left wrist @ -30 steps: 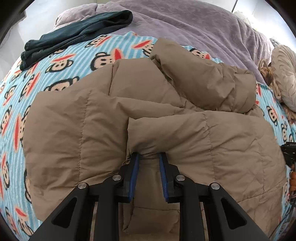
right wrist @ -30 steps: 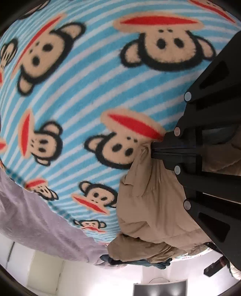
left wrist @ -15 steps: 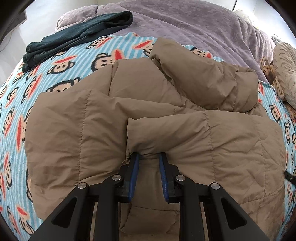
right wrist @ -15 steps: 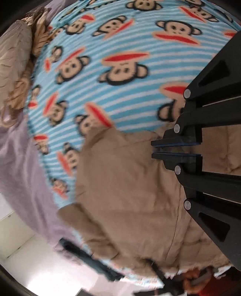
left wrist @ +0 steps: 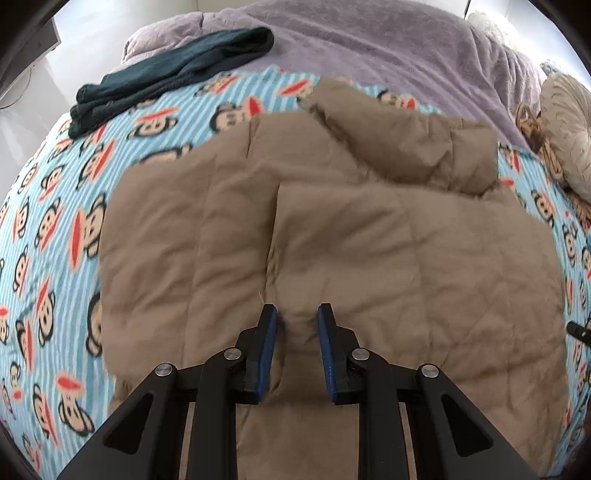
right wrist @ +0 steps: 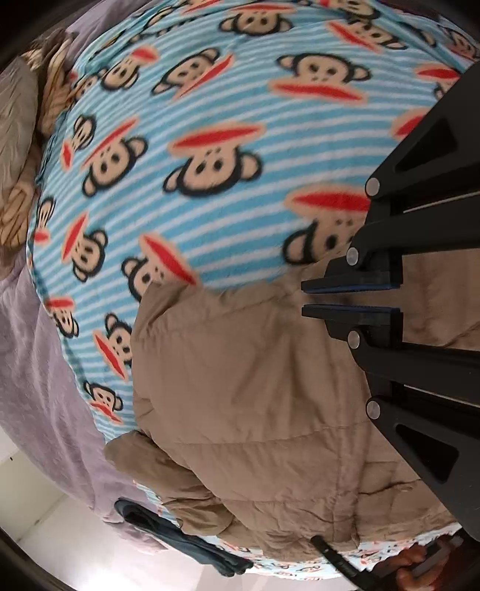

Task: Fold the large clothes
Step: 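Release the folded side and pull both tools back from the jacket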

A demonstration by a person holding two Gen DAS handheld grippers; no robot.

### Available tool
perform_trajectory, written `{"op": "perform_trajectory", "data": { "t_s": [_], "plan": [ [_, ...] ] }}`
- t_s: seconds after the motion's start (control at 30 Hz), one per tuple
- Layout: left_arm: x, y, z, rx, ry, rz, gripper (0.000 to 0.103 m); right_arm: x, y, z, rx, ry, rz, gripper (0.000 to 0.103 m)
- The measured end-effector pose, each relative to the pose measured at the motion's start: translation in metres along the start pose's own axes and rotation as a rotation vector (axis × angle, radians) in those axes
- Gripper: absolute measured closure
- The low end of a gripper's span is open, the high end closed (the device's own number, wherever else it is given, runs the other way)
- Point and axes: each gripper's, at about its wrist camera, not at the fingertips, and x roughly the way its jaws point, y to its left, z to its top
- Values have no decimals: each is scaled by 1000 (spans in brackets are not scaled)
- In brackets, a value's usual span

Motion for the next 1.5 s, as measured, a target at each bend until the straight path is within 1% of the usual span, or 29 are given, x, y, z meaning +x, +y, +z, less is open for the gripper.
{"op": "perform_trajectory", "data": {
  "t_s": [0.07,0.1,0.13,0.23,0.37,0.43,0.47,0.5,0.53,0.57,0.6,0.67,0.8,0.83,0.87,0.9,0.93,0.97,1.0,1.03,1.1,1.17,1.2,1.23,1.3,1.37,1.5],
  "plan": [
    [6,3,-8,0,22,4,77,-6,-2,-8,3,11,3,96],
    [9,4,-10,-1,22,5,72,-7,-1,-11,-1,19,3,96],
    [10,4,-11,-2,21,15,70,-9,0,-15,-4,26,3,96],
    [6,2,-10,-9,29,32,70,-13,3,-26,-1,53,10,96],
    [-16,0,-13,-21,26,46,70,-24,8,-37,-8,66,34,96],
    [-29,0,-21,-26,30,46,70,-31,10,-42,-10,68,48,95],
    [-35,0,-25,-27,34,46,70,-34,10,-44,-10,69,54,89],
    [-40,0,-29,-28,39,48,70,-36,11,-47,-9,72,62,79],
    [-48,-1,-37,-30,45,52,70,-38,11,-49,-10,74,70,74],
    [-53,-2,-43,-33,49,54,70,-40,12,-52,-10,75,77,66],
    [-59,-3,-50,-39,56,53,70,-42,13,-55,-13,77,83,64],
    [-67,-4,-62,-51,68,49,70,-44,16,-60,-22,84,94,64],
    [-76,-7,-85,-79,109,35,70,-50,19,-72,-31,102,116,56],
    [-77,-9,-88,-81,114,35,70,-51,20,-74,-31,104,120,55],
    [-79,-9,-93,-86,121,34,67,-53,21,-76,-32,107,124,54],
    [-80,-9,-95,-90,126,32,36,-54,22,-79,-34,112,127,52],
    [-83,-9,-98,-99,124,32,17,-55,23,-81,-37,116,129,51],
    [-89,-9,-101,-115,94,37,1,-56,25,-83,-39,118,130,49],
    [-96,-10,-102,-118,62,39,1,-57,26,-85,-42,120,131,49],
    [-99,-12,-103,-107,59,36,1,-59,28,-87,-45,121,133,48],
    [-100,-15,-103,-101,65,39,1,-61,32,-90,-51,121,136,42],
    [-102,-18,-104,-102,63,24,1,-65,36,-92,-59,117,139,39],
    [-103,-19,-104,-99,62,21,1,-66,38,-93,-65,116,140,36],
    [-104,-21,-105,-95,62,24,1,-68,40,-93,-69,115,141,34],
    [-107,-22,-105,-84,62,30,1,-72,44,-94,-75,108,148,27],
    [-111,-22,-105,-75,63,32,1,-77,47,-93,-82,95,161,22],
    [-118,-27,-105,-56,63,26,1,-83,52,-94,-85,75,171,20]
  ]
}}
